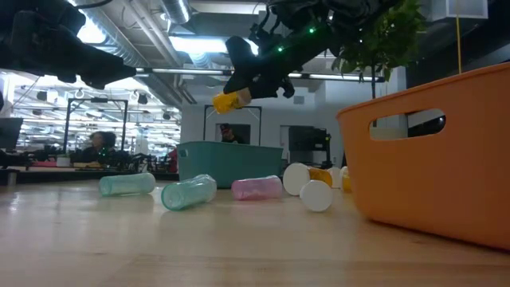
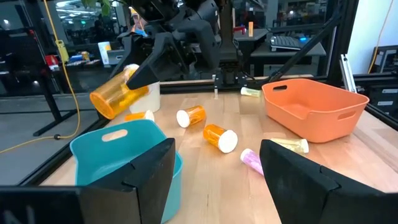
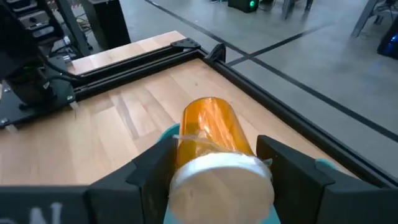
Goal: Pick and place medicine bottles into bin by pill shape (circle, oval)
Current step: Put the bottom right big orange pill bottle into the light blue bin, then put the bottom left big orange pill bottle into the light blue bin
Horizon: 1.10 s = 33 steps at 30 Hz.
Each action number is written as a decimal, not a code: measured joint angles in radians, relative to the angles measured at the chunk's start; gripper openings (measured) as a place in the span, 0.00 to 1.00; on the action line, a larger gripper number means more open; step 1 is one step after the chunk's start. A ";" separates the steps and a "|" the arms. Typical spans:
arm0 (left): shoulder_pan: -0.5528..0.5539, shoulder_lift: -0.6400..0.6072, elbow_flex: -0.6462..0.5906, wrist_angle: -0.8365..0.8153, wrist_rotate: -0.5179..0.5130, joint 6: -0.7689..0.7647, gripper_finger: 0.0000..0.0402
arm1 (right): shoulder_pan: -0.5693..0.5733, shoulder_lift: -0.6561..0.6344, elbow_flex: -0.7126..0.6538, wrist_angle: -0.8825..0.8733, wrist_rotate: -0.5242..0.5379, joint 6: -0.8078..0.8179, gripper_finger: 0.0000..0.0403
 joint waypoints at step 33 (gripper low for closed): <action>0.000 0.000 0.000 -0.004 0.000 0.000 0.57 | 0.168 -0.223 -0.017 -0.932 -0.208 0.000 0.71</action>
